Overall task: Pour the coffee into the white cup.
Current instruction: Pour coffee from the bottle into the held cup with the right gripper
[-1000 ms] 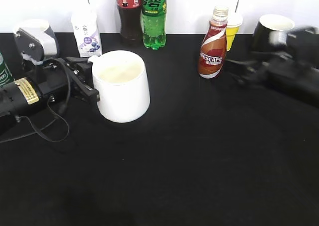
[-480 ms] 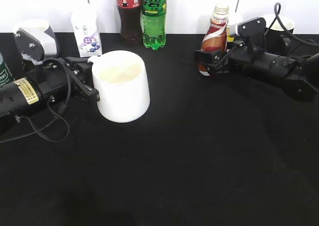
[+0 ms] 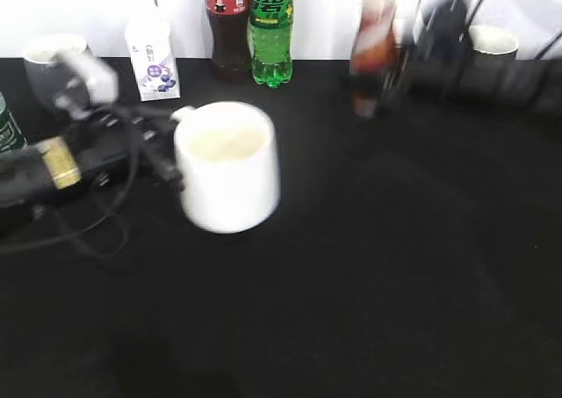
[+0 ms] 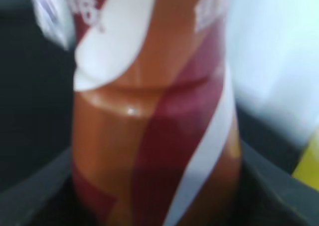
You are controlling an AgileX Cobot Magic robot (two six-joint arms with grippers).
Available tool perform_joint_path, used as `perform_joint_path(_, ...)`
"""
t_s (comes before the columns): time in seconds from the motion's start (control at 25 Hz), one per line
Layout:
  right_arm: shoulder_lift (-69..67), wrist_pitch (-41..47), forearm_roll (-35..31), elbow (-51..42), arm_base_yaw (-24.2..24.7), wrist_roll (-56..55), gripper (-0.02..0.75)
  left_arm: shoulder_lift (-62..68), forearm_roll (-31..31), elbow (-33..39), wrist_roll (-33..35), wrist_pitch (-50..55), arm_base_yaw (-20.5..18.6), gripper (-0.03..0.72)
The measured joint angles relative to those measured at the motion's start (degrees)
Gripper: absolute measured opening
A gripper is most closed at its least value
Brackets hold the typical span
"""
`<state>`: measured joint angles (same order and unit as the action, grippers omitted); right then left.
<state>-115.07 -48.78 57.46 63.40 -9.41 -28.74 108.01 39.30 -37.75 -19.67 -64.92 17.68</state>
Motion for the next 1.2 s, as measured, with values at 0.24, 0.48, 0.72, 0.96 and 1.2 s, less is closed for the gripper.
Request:
perform_joint_path(0.24, 18.47, 3.27, 19.80, 0.00, 0.00, -4.11, 0.521, 0.05, 1.10, -12.50, -5.17, 7.04, 10.40, 0.055)
perform_joint_path(0.48, 20.76, 5.30, 22.49, -0.02, 0.00, 2.84, 0.521, 0.10, 0.66, -20.46, -8.91, 13.28, 12.83, 0.055)
perform_joint_path(0.72, 20.76, 10.35, 22.64, -0.02, 0.00, 22.13, 0.521, 0.10, 0.71, -20.72, -10.50, 15.61, 13.25, 0.055)
perform_joint_path(0.96, 20.76, 10.70, 22.64, -0.02, 0.00, 28.00, 0.521, 0.10, 0.29, -22.64, -10.69, 16.77, 13.25, 0.055)
perform_joint_path(1.2, 20.76, 10.79, 22.64, -0.02, 0.00, 32.96, 0.521, 0.10, -0.42, -23.73, -10.71, 16.93, 13.25, 0.055)
